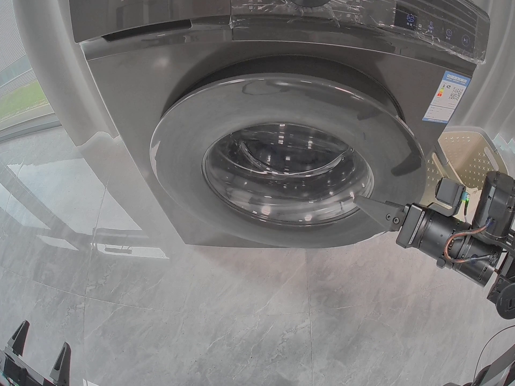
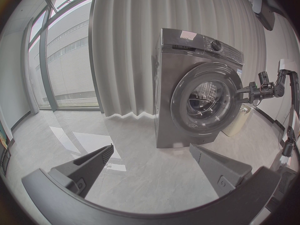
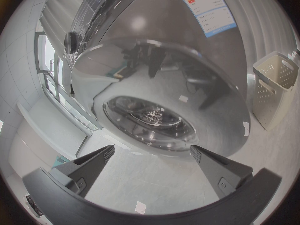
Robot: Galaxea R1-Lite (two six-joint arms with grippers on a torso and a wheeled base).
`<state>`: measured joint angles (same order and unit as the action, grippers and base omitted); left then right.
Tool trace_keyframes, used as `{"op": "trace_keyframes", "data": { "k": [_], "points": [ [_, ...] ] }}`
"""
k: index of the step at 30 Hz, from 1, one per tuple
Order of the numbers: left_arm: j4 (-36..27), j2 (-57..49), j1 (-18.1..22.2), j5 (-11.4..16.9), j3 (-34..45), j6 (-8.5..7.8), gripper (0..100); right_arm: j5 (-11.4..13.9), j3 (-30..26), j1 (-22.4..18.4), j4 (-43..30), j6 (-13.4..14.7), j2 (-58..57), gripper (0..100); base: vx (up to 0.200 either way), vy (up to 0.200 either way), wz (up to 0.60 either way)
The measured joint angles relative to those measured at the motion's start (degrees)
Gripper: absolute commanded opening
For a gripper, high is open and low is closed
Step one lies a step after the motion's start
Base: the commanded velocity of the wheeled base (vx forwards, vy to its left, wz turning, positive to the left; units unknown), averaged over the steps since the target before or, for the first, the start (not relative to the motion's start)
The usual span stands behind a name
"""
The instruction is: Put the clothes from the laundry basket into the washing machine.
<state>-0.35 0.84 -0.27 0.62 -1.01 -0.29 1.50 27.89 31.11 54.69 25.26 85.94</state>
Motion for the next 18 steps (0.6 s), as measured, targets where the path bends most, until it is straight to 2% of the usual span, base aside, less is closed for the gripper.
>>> {"op": "trace_keyframes", "data": {
  "k": [4, 18],
  "points": [
    [0.02, 0.01, 0.00, 0.00, 0.00, 0.02, 100, 0.06, 0.85, -0.33, 0.07, 0.06, -0.94, 100, 0.200, 0.000, 0.00],
    [0.00, 0.06, -0.04, 0.00, 0.02, 0.02, 100, 0.09, 4.44, -2.21, -1.71, 0.49, -2.01, 100, 0.000, 0.000, 0.00]
  ]
}}
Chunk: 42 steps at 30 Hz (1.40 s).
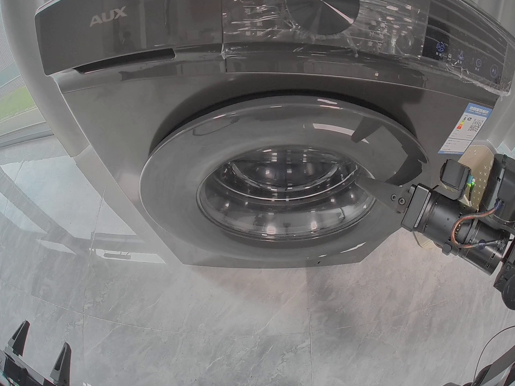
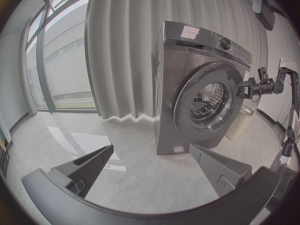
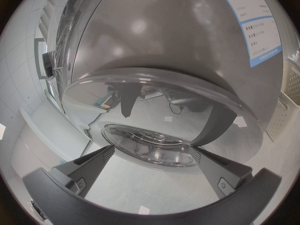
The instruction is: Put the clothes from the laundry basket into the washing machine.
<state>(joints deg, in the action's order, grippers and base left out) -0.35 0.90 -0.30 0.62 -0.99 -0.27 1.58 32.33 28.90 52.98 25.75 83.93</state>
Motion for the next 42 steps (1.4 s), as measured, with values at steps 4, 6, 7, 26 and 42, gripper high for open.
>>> {"op": "trace_keyframes", "data": {
  "k": [4, 6, 7, 26, 42],
  "points": [
    [0.04, 0.00, 0.00, 0.00, -0.02, 0.00, 100, -0.74, -0.99, -0.52, 1.01, -0.40, -1.07, 100, 0.000, 0.000, 0.00],
    [0.02, 0.00, 0.00, 0.00, -0.02, 0.00, 100, -0.83, -1.55, -0.63, 1.16, -0.77, -1.68, 100, 0.000, 0.000, 0.00],
    [0.00, 0.00, 0.00, 0.00, -0.02, 0.02, 100, -0.79, -1.66, -0.77, 1.27, -1.06, -1.93, 100, 0.000, 0.000, 0.00],
    [-0.02, 0.00, -0.05, 0.02, -0.02, 0.09, 100, -0.11, -26.11, 7.09, -0.10, -7.66, -17.64, 100, 0.000, 0.000, 0.00],
    [-0.07, 0.02, -0.11, 0.28, -0.02, 0.37, 100, 1.72, -30.60, -9.53, -34.87, -15.38, -60.43, 100, 0.000, 0.000, 0.00]
  ]
}}
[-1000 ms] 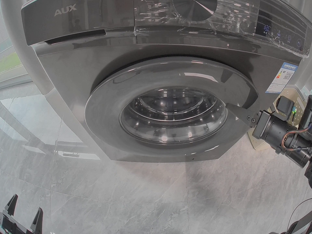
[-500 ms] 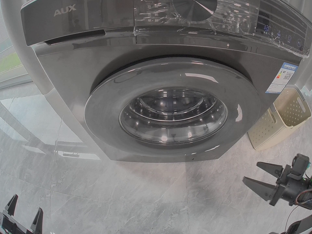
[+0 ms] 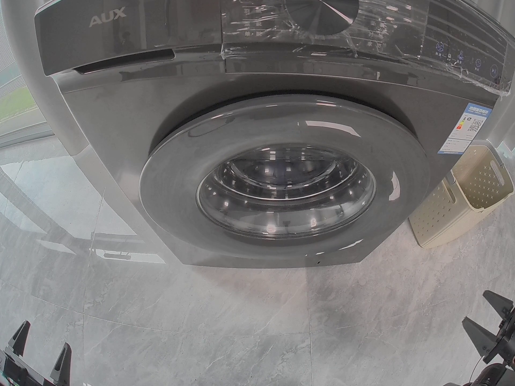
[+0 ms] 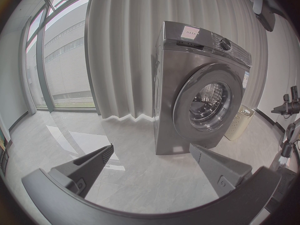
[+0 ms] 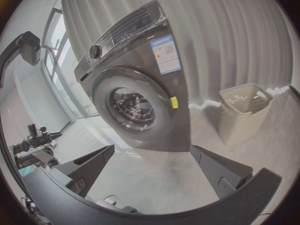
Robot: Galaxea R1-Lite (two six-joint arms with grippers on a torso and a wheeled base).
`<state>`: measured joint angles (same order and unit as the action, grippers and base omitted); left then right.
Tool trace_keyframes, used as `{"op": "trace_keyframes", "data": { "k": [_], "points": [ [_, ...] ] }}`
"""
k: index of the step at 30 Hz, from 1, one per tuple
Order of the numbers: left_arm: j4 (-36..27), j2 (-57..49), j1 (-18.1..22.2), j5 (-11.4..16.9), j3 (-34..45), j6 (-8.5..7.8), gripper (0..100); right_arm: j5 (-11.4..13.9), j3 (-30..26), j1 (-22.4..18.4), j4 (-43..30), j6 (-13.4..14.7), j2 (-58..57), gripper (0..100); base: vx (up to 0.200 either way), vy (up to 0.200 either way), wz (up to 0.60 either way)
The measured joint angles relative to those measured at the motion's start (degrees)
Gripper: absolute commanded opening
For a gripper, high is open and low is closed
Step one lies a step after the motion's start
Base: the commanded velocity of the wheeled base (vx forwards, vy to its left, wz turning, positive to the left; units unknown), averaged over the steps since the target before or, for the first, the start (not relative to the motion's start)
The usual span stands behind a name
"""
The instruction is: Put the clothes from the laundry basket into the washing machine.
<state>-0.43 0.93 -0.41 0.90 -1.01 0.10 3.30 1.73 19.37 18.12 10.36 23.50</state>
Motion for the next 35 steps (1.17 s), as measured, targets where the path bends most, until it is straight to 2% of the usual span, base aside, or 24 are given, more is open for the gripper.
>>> {"op": "trace_keyframes", "data": {
  "k": [3, 6, 9, 15, 20, 25, 28, 35],
  "points": [
    [0.00, 0.00, 0.00, 0.10, 0.00, 0.15, 100, -1.56, 0.28, -5.27, -6.22, -1.61, -7.19, 100, 0.000, 0.000, 0.00],
    [0.00, 0.00, -0.07, 0.18, 0.00, 0.28, 100, -2.71, -0.02, -9.98, -8.22, -3.55, -12.02, 100, 0.000, 0.000, 0.00],
    [0.00, 0.00, -0.11, 0.24, 0.00, 0.39, 100, -3.52, -0.48, -12.68, -9.53, -4.34, -14.97, 100, 0.000, 0.000, 0.00],
    [-0.01, 0.00, -0.11, 0.24, 0.00, 0.50, 100, -4.75, -0.72, -15.43, -14.40, -5.22, -17.75, 100, 0.000, 0.000, 0.00],
    [-0.01, 0.00, -0.11, 0.24, 0.00, 0.59, 100, -5.68, -0.72, -18.44, -17.21, -7.98, -20.64, 100, 0.000, 0.000, 0.00],
    [-0.01, 0.00, -0.11, 0.24, 0.00, 0.61, 100, -4.53, -0.72, -19.47, -17.91, -10.54, -21.99, 100, 0.000, 0.000, 0.00],
    [0.00, 0.00, -0.11, 0.24, 0.00, 0.68, 100, -2.90, -0.72, -19.66, -18.01, -10.93, -22.36, 100, 0.000, 0.000, 0.00],
    [0.00, 0.00, -0.05, 0.00, 0.00, 1.24, 100, -2.79, -0.72, -19.77, -17.98, -11.07, -22.71, 100, 0.000, 0.000, 0.00]
  ]
}}
